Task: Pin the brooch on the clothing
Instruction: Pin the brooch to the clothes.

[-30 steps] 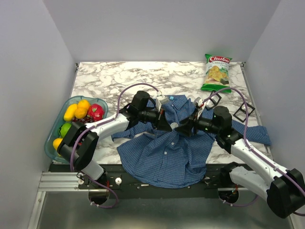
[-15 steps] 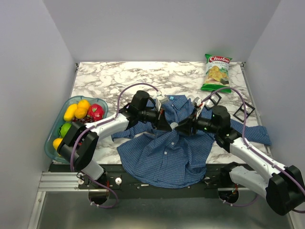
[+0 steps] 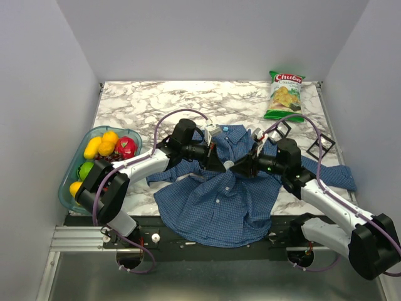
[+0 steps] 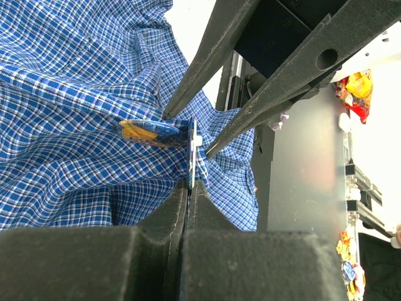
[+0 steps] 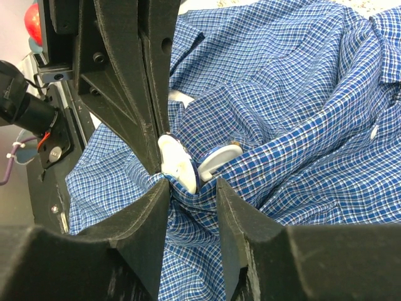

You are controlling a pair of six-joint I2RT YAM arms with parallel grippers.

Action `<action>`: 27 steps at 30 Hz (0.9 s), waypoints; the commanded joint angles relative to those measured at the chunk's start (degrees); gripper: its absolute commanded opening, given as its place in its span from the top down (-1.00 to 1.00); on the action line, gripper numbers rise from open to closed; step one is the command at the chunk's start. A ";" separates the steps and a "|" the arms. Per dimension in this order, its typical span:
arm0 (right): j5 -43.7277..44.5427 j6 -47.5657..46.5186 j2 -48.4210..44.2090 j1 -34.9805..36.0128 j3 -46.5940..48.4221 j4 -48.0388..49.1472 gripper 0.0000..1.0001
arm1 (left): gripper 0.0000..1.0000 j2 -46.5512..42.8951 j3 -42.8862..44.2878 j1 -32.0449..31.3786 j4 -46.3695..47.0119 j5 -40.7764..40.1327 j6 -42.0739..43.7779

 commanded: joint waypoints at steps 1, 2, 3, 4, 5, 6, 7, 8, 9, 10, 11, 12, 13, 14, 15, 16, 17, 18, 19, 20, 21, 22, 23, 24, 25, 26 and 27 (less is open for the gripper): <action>-1.16 -0.58 0.45 -0.19 -0.10 1.91 0.15 | 1.00 0.46 1.34 0.25 1.35 2.43 -0.31; -1.16 -0.49 0.54 -0.10 -0.19 2.17 0.16 | 1.00 0.64 1.34 0.25 1.35 2.60 -0.22; -1.25 -0.49 0.63 -0.19 -0.11 2.18 0.17 | 1.00 0.64 1.34 0.25 1.26 2.52 -0.22; -1.16 -0.32 0.71 -0.10 -0.02 2.35 0.18 | 1.00 0.55 1.34 0.25 1.35 2.52 -0.22; -1.25 -0.23 0.71 -0.10 -0.02 2.53 0.19 | 1.00 0.55 1.34 0.17 1.26 2.52 -0.13; -1.34 -0.31 0.80 -0.10 0.07 2.62 0.20 | 1.00 0.64 1.34 0.25 1.26 2.52 -0.13; -1.51 -0.14 0.98 -0.10 0.25 2.62 0.20 | 1.00 0.64 1.43 0.17 1.17 2.52 -0.13; -1.78 -0.05 1.06 -0.10 0.33 2.96 0.20 | 1.00 0.72 1.43 0.17 1.17 2.52 -0.13; -2.04 0.12 1.24 -0.10 0.33 3.32 0.21 | 1.00 0.72 1.52 0.08 1.08 2.52 -0.13; -2.48 0.30 1.33 -0.19 0.25 3.58 0.21 | 1.00 0.72 1.52 0.08 1.17 2.52 -0.04; -2.66 0.56 1.68 -0.10 0.51 3.93 0.21 | 1.00 0.72 1.43 0.17 1.08 2.60 -0.04; -2.83 0.56 1.85 -0.10 0.51 4.02 0.21 | 1.00 0.72 1.43 0.08 1.08 2.52 0.04; -3.09 0.65 2.03 -0.10 0.68 4.02 0.22 | 1.00 0.72 1.52 0.17 0.91 2.43 0.05; -3.27 0.74 2.29 -0.10 0.77 4.28 0.22 | 1.00 0.72 1.52 0.08 0.91 2.34 0.05; -3.45 0.83 2.47 -0.01 0.77 4.37 0.23 | 1.00 0.81 1.60 0.08 0.82 2.43 0.22; -3.54 0.91 2.65 -0.01 0.77 4.55 0.24 | 1.00 0.81 1.60 0.08 0.73 2.34 0.31; -3.54 1.09 2.73 -0.01 0.77 4.81 0.24 | 1.00 0.81 1.60 0.08 0.73 2.43 0.22; -3.54 1.18 3.08 0.08 0.86 4.81 0.24 | 1.00 0.81 1.60 0.08 0.82 2.34 0.31; -3.45 1.35 3.26 0.08 0.78 4.99 0.25 | 1.00 0.81 1.60 0.17 0.82 2.34 0.31; -3.19 1.53 3.44 0.16 0.86 4.99 0.25 | 1.00 0.90 1.60 0.08 0.82 2.34 0.31; -2.84 1.44 3.70 0.34 0.95 4.90 0.25 | 1.00 0.90 1.60 0.17 0.82 2.34 0.31; -2.49 1.53 3.88 0.34 1.04 4.81 0.26 | 1.00 0.81 1.60 0.08 0.82 2.25 0.31; -2.31 1.70 4.05 0.43 1.12 4.64 0.26 | 1.00 0.90 1.60 0.17 0.73 2.25 0.22; -2.04 1.88 4.05 0.60 1.04 4.81 0.27 | 1.00 0.81 1.60 0.17 0.82 2.17 0.13; -1.26 2.49 4.05 0.69 1.04 4.99 0.28 | 1.00 0.73 1.60 0.08 0.82 2.08 0.22; -0.82 2.67 3.97 0.78 1.04 5.08 0.28 | 1.00 0.72 1.60 0.08 0.82 1.99 0.22; -0.64 2.76 4.05 0.87 0.95 5.08 0.29 | 1.00 0.64 1.60 0.17 0.82 1.90 0.13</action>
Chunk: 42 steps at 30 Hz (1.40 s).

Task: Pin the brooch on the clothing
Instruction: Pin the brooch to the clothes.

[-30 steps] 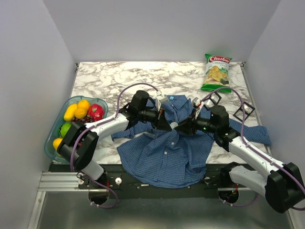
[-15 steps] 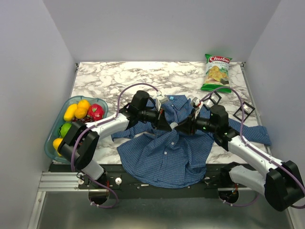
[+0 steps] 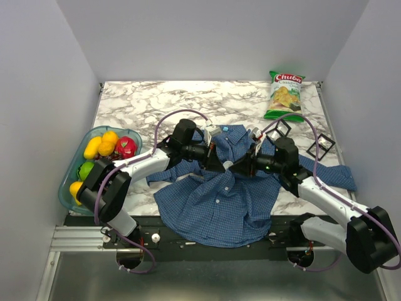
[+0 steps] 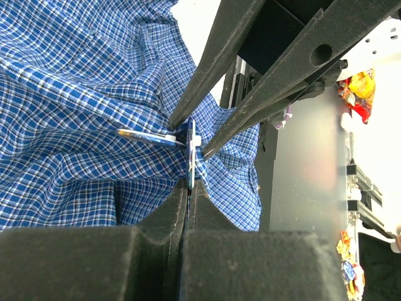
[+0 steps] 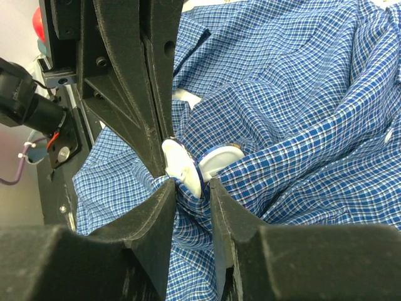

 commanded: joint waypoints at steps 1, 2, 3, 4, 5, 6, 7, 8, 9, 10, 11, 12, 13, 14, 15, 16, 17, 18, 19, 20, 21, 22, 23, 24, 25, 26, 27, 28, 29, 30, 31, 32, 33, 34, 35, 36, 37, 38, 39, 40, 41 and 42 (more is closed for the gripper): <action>1.77 1.27 0.53 0.91 0.95 2.00 0.30 | 1.00 -0.22 1.60 -0.20 1.06 1.92 0.09; 2.73 1.62 0.71 1.00 1.04 1.91 0.31 | 1.00 -0.30 1.69 -0.21 1.15 1.92 0.18; 3.08 1.89 0.80 1.09 1.12 1.91 0.32 | 1.00 -0.30 1.61 -0.29 1.15 1.84 0.18; 3.35 2.15 0.89 1.09 1.13 1.91 0.33 | 1.00 -0.30 1.60 -0.21 1.15 1.84 0.18; 4.14 2.68 1.06 1.18 0.95 2.17 0.34 | 1.00 -0.30 1.52 -0.29 1.24 1.84 0.09; 4.32 3.03 1.15 1.18 0.95 2.35 0.35 | 1.00 -0.30 1.52 -0.38 1.15 1.75 0.18; 4.49 3.38 1.24 1.26 0.95 2.52 0.36 | 1.00 -0.30 1.52 -0.38 1.24 1.66 0.26; 4.84 4.26 1.33 1.35 1.04 2.78 0.37 | 1.00 -0.30 1.43 -0.56 1.24 1.49 0.27; 5.02 4.61 1.33 1.44 0.95 3.05 0.37 | 1.00 -0.39 1.43 -0.56 1.24 1.40 0.27; 5.46 5.14 1.41 1.44 0.78 3.40 0.38 | 1.00 -0.39 1.34 -0.64 1.24 1.31 0.35; 5.98 5.93 1.33 1.53 0.77 3.75 0.38 | 1.00 -0.48 1.34 -0.65 1.24 1.22 0.35; 6.34 6.28 1.41 1.62 0.95 3.75 0.39 | 1.00 -0.57 1.34 -0.73 1.24 1.13 0.35; 6.69 6.55 1.50 1.62 1.12 3.49 0.40 | 1.00 -0.57 1.25 -0.82 1.24 1.13 0.44; 7.30 6.90 1.59 1.70 1.39 2.79 0.40 | 1.00 -0.57 1.34 -0.91 1.24 1.05 0.53; 7.74 7.08 1.76 1.70 1.48 2.61 0.41 | 1.00 -0.65 1.25 -1.08 1.24 1.05 0.53; 8.18 7.42 1.94 1.79 1.65 2.44 0.42 | 1.00 -0.74 1.25 -1.08 1.24 0.87 0.53; 8.80 8.04 2.12 1.79 1.91 2.00 0.42 | 1.00 -0.74 1.25 -1.26 1.24 0.78 0.70; 9.06 8.13 2.29 1.79 2.00 1.65 0.43 | 1.00 -0.74 1.25 -1.35 1.06 0.69 0.79; 9.41 8.48 2.64 1.71 2.35 1.38 0.44 | 1.00 -0.83 1.25 -1.44 0.97 0.52 0.97; 9.85 8.92 2.73 1.79 2.36 1.12 0.44 | 1.00 -0.92 1.34 -1.52 0.89 0.52 1.06; 10.20 9.27 2.91 1.79 2.36 1.20 0.45 | 1.00 -1.09 1.25 -1.61 0.62 0.43 1.23; 10.64 9.62 2.82 1.79 2.27 1.20 0.45 | 1.00 -1.09 1.25 -1.70 0.71 0.26 1.23; 11.34 10.15 2.91 1.79 2.27 1.12 0.46 | 1.00 -1.27 1.17 -1.61 0.71 0.17 1.32; 11.79 10.50 3.08 1.79 2.44 0.86 0.46 | 1.00 -1.36 1.17 -1.61 0.45 -0.01 1.41; 12.14 10.77 3.34 1.79 2.71 0.24 0.46 | 1.00 -1.45 1.17 -1.70 0.45 -0.18 1.67; 12.40 11.03 3.78 1.79 2.97 -0.46 0.46 | 1.00 -1.53 1.17 -1.79 0.18 -0.27 1.67; 12.49 11.38 3.96 1.79 2.97 -0.29 0.46 | 1.00 -1.71 1.17 -1.79 0.09 -0.27 1.85; 12.49 11.56 4.14 1.79 2.97 -0.38 0.47 | 1.00 -1.71 1.34 -1.87 -0.17 -0.19 2.20; 12.41 11.99 4.31 1.79 2.97 -0.29 0.47 | 1.00 -1.62 1.43 -2.05 -0.43 -0.45 2.46; 12.49 12.09 4.75 1.71 3.15 -0.38 0.47 | 1.00 -1.80 1.52 -2.23 -1.22 -0.62 2.81; 12.49 12.17 5.01 1.79 3.41 -0.46 0.47 | 1.00 -1.80 1.60 -2.40 -1.49 -0.71 3.08; 12.49 12.09 5.19 1.79 3.58 -1.07 0.47 | 1.00 -1.80 1.78 -2.49 -1.84 -0.97 3.69; 12.49 11.91 5.45 1.88 3.93 -1.25 0.47 | 1.00 -1.71 1.78 -2.66 -2.10 -0.98 3.61; 12.41 11.74 5.46 1.88 4.03 -1.43 0.47 | 1.00 -1.62 1.87 -2.67 -2.10 -0.98 3.78; 12.40 11.13 5.46 1.97 4.29 -2.04 0.47 | 1.00 -1.62 1.87 -2.67 -2.19 -0.98 3.78; 12.49 10.86 5.46 2.14 4.55 -2.31 0.47 | 1.00 -1.53 1.96 -2.75 -2.28 -1.15 3.78; 12.67 10.77 5.20 2.23 4.99 -2.83 0.47 | 1.00 -1.45 2.04 -2.75 -2.28 -1.15 3.78; 12.93 10.16 5.11 2.32 5.34 -3.71 0.47 | 1.00 -1.45 2.13 -2.84 -2.37 -1.24 3.69; 13.02 9.72 5.11 2.58 5.61 -4.15 0.47 | 1.00 -1.27 2.22 -2.93 -2.45 -1.59 3.69; 13.19 9.54 5.11 2.76 6.04 -4.51 0.47 | 1.00 -1.18 2.22 -2.84 -2.54 -1.77 3.69; 13.20 9.54 5.11 2.93 6.13 -4.60 0.47 | 1.00 -1.10 2.48 -2.93 -2.63 -2.03 3.78; 13.02 9.71 5.11 3.28 6.22 -4.51 0.47 | 1.00 -0.92 2.57 -2.84 -2.89 -2.20 3.61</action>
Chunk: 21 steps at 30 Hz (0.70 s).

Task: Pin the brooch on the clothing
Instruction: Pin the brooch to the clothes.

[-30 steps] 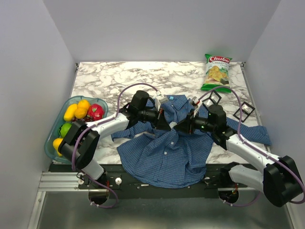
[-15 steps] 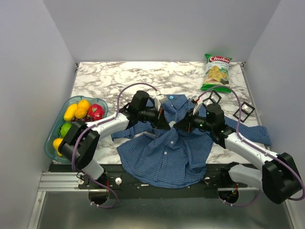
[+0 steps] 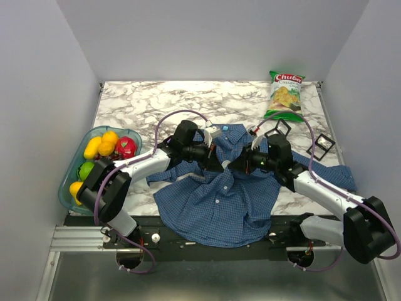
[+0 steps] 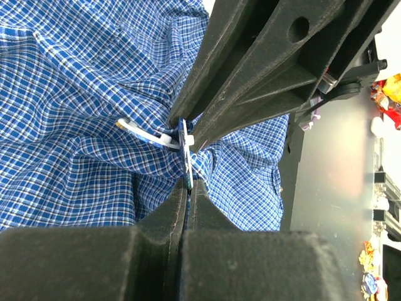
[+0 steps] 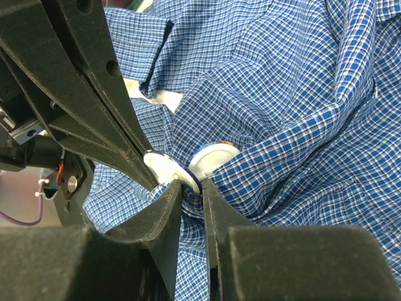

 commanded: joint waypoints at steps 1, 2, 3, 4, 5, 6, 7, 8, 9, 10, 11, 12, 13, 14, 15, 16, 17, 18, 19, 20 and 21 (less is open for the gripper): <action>3.08 -1.17 0.41 1.30 2.75 0.28 0.47 | 1.00 -0.72 2.55 -2.16 0.25 3.00 0.28; 2.55 -1.43 0.58 1.47 2.75 0.45 0.47 | 1.00 -0.72 2.46 -2.16 0.51 3.08 -0.07; 2.55 -1.70 0.58 1.74 2.66 0.28 0.47 | 1.00 -0.55 2.38 -2.16 1.13 2.91 -0.42; 2.63 -1.79 0.50 1.65 2.40 0.19 0.46 | 1.00 -0.37 2.37 -2.16 1.13 2.82 -0.94; 3.94 -1.96 -0.20 1.74 2.05 -0.50 0.45 | 1.00 -0.20 2.55 -1.99 0.78 2.56 -0.86; 4.39 -2.22 -0.56 1.74 1.52 -0.95 0.45 | 1.00 -0.11 2.72 -1.90 -0.18 2.12 -0.69; 4.83 -2.40 -0.91 1.74 1.26 -1.47 0.44 | 1.00 -0.11 2.73 -1.73 -0.27 2.03 -0.68; 5.79 -2.84 -1.35 1.74 1.08 -2.78 0.43 | 1.00 -0.11 2.81 -1.29 -0.27 2.29 -0.77; 6.32 -2.84 -2.13 1.65 0.82 -3.49 0.42 | 1.00 -0.11 2.64 -1.03 0.51 2.64 -1.29; 6.59 -3.01 -2.58 1.56 0.55 -3.85 0.41 | 1.00 -0.11 2.29 -0.67 1.39 3.08 -1.91; 6.85 -3.28 -3.02 1.65 0.29 -4.46 0.39 | 1.00 -0.02 1.85 -0.41 2.09 3.61 -3.22; 7.11 -3.37 -3.72 1.56 0.11 -4.73 0.37 | 1.00 0.24 1.67 0.03 3.32 4.65 -3.67; 7.20 -3.37 -3.99 1.65 -0.15 -4.90 0.35 | 1.00 0.33 1.58 0.12 3.68 4.93 -4.02; 7.55 -3.46 -4.25 1.65 -0.33 -5.43 0.34 | 1.00 0.42 1.41 0.21 3.85 5.28 -4.20; 7.82 -3.54 -4.51 1.56 -0.41 -5.69 0.33 | 1.00 0.42 1.41 0.47 4.03 5.80 -4.20; 7.99 -3.63 -4.95 1.56 -0.59 -5.87 0.31 | 1.00 0.42 1.32 0.47 4.12 5.89 -4.29; 8.52 -3.81 -5.30 1.56 -0.77 -6.22 0.30 | 1.00 0.42 1.32 0.56 4.29 5.90 -4.37; 8.70 -3.89 -5.65 1.39 -0.85 -6.49 0.29 | 1.00 0.51 1.23 0.73 4.30 6.16 -4.46; 8.79 -3.98 -5.92 1.21 -0.94 -6.58 0.26 | 1.00 0.60 1.14 1.00 4.38 6.25 -4.46; 8.87 -4.16 -6.62 1.12 -1.03 -7.19 0.25 | 1.00 0.60 1.14 1.09 4.30 6.33 -4.55; 8.70 -4.33 -6.97 0.95 -1.21 -7.45 0.24 | 1.00 0.68 1.14 1.09 4.47 6.51 -4.64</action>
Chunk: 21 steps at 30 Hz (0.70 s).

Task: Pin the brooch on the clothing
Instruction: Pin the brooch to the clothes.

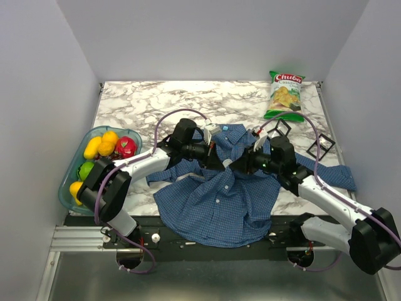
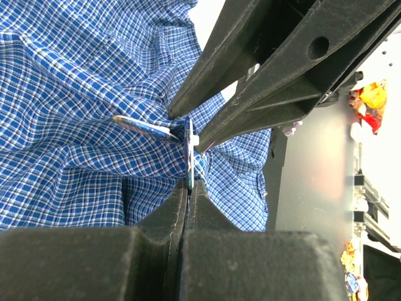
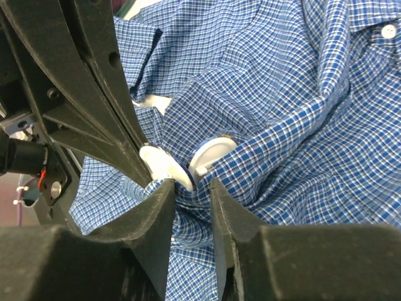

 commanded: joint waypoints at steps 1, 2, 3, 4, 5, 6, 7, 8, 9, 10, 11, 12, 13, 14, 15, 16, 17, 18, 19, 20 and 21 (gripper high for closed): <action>2.89 -2.04 -2.19 -0.43 -1.56 -2.84 0.20 | 1.00 0.55 0.62 0.50 3.01 4.89 -1.43; 2.54 -2.39 -3.06 -0.52 -1.82 -3.19 0.18 | 1.00 0.47 0.62 0.58 3.09 5.07 -1.60; 2.10 -2.65 -3.51 -0.61 -2.08 -3.28 0.17 | 1.00 0.64 0.62 0.59 3.36 5.25 -1.69; 1.75 -2.92 -3.95 -0.69 -2.26 -3.28 0.14 | 1.00 0.64 0.62 0.67 3.45 5.42 -1.86; 1.31 -3.35 -4.30 -0.61 -2.35 -3.37 0.12 | 1.00 0.64 0.62 0.59 3.62 5.68 -1.95; -0.09 -3.79 -5.00 -0.61 -2.61 -3.28 0.10 | 1.00 0.64 0.53 0.67 4.06 5.95 -2.13; -0.89 -4.23 -5.18 -0.61 -2.70 -3.28 0.02 | 1.00 0.82 0.53 0.59 4.41 6.30 -2.39; -1.68 -5.54 -5.35 -0.61 -2.79 -2.94 -0.04 | 1.00 0.91 0.44 0.67 4.76 6.65 -3.00; -3.34 -5.99 -5.70 -0.61 -2.79 -2.76 -0.08 | 1.00 1.08 0.44 0.59 5.29 7.00 -3.10; -4.05 -6.26 -5.79 -0.61 -2.96 -2.58 -0.15 | 1.00 1.08 0.36 0.67 5.64 7.35 -3.36; -4.58 -6.61 -6.06 -0.61 -2.88 -1.97 -0.17 | 1.00 1.17 0.27 0.67 6.08 7.53 -4.06; -5.28 -6.70 -6.23 -0.69 -3.05 -1.62 -0.18 | 1.00 1.26 0.09 0.59 6.87 7.97 -4.32; -5.46 -6.70 -6.84 -0.61 -3.23 -1.18 -0.19 | 1.00 1.26 0.00 0.67 7.22 8.15 -4.68; -5.46 -6.70 -6.94 -0.61 -3.14 -0.48 -0.19 | 1.00 1.34 -0.08 0.67 7.57 8.23 -4.85; -5.46 -6.87 -7.20 -0.61 -3.14 -0.12 -0.19 | 1.00 1.35 0.00 0.67 7.58 8.41 -4.94; -5.46 -6.96 -7.11 -0.61 -3.05 0.14 -0.19 | 1.00 1.35 -0.08 0.67 7.49 8.50 -4.94; -5.46 -7.05 -7.11 -0.61 -2.88 0.58 -0.19 | 1.00 1.35 0.00 0.67 7.66 8.50 -4.94; -5.38 -7.14 -6.94 -0.61 -2.70 0.76 -0.18 | 1.00 1.35 -0.08 0.67 7.75 8.50 -5.03; -5.46 -7.14 -6.68 -0.61 -2.53 0.93 -0.14 | 1.00 1.43 -0.08 0.67 7.75 8.59 -5.12; -5.64 -7.31 -6.33 -0.61 -2.35 1.63 -0.11 | 1.00 1.35 -0.08 0.67 7.75 8.67 -5.12; -5.81 -7.31 -6.06 -0.61 -2.17 1.81 -0.09 | 1.00 1.43 -0.08 0.67 7.84 8.76 -5.12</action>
